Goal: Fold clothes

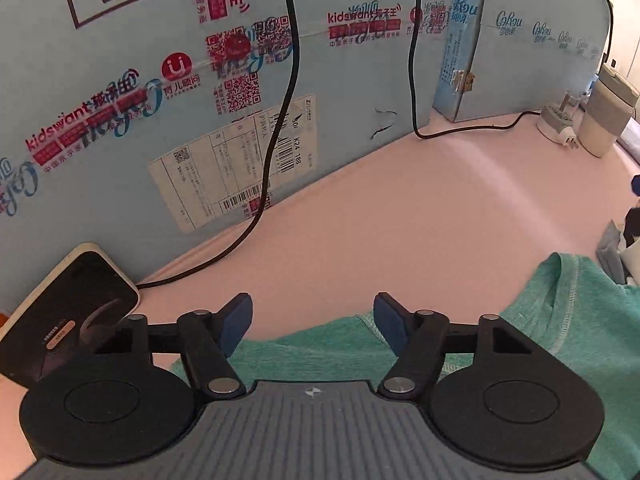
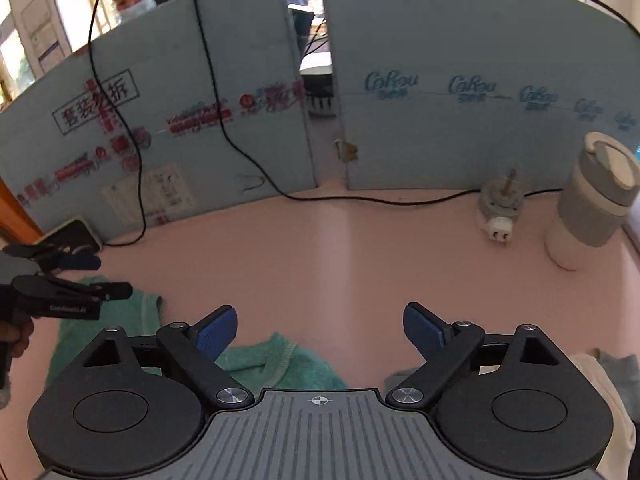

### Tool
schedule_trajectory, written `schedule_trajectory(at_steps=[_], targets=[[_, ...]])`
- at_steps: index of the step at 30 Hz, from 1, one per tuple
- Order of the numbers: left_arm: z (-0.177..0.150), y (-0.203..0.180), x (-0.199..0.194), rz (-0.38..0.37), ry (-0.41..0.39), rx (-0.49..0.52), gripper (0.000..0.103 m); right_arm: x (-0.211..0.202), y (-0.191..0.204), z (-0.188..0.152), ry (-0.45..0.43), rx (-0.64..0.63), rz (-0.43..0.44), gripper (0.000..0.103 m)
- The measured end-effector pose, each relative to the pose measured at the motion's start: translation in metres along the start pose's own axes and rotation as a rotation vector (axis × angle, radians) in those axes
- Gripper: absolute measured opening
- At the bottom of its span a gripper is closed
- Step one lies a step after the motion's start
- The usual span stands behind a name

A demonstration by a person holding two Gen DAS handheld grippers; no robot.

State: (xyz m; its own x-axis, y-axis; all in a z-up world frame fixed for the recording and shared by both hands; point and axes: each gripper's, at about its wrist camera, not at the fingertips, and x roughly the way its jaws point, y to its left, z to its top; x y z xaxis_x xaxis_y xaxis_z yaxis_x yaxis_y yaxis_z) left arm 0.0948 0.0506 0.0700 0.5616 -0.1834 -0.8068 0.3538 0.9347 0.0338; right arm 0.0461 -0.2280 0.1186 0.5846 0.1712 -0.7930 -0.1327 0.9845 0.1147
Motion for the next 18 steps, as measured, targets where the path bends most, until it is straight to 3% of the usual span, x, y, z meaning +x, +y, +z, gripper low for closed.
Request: schedule_trajectory(at_steps=[3,6,7,8,9,11,13,16,18], targets=[[-0.003,-0.001,0.007,-0.032,-0.004,0.029,0.063,0.031,0.008,-0.005,0.07,-0.078,0.018,0.073],[-0.009,-0.006,0.014,-0.025,0.033,0.067,0.062,0.054,0.012,-0.013,0.137,-0.137,-0.014,0.068],[-0.011,-0.007,0.016,-0.025,0.046,0.077,0.059,0.062,0.013,-0.016,0.152,-0.159,-0.025,0.067],[-0.013,-0.008,0.017,-0.032,0.059,0.08,0.048,0.07,0.014,-0.019,0.175,-0.178,-0.037,0.062],[-0.015,-0.007,0.016,-0.05,0.069,0.07,0.038,0.076,0.014,-0.023,0.196,-0.189,-0.037,0.05],[-0.019,-0.006,0.014,-0.069,0.075,0.023,0.03,0.086,0.011,-0.03,0.239,-0.178,-0.018,0.034],[-0.021,-0.006,0.011,-0.069,0.085,-0.016,0.026,0.085,0.009,-0.034,0.222,-0.147,-0.016,0.033],[-0.024,-0.003,0.005,-0.098,0.098,-0.1,0.022,0.079,0.009,-0.035,0.21,-0.111,-0.029,0.013],[-0.026,0.001,0.001,-0.113,0.089,-0.142,0.006,0.068,0.008,-0.036,0.192,-0.083,-0.025,0.008]])
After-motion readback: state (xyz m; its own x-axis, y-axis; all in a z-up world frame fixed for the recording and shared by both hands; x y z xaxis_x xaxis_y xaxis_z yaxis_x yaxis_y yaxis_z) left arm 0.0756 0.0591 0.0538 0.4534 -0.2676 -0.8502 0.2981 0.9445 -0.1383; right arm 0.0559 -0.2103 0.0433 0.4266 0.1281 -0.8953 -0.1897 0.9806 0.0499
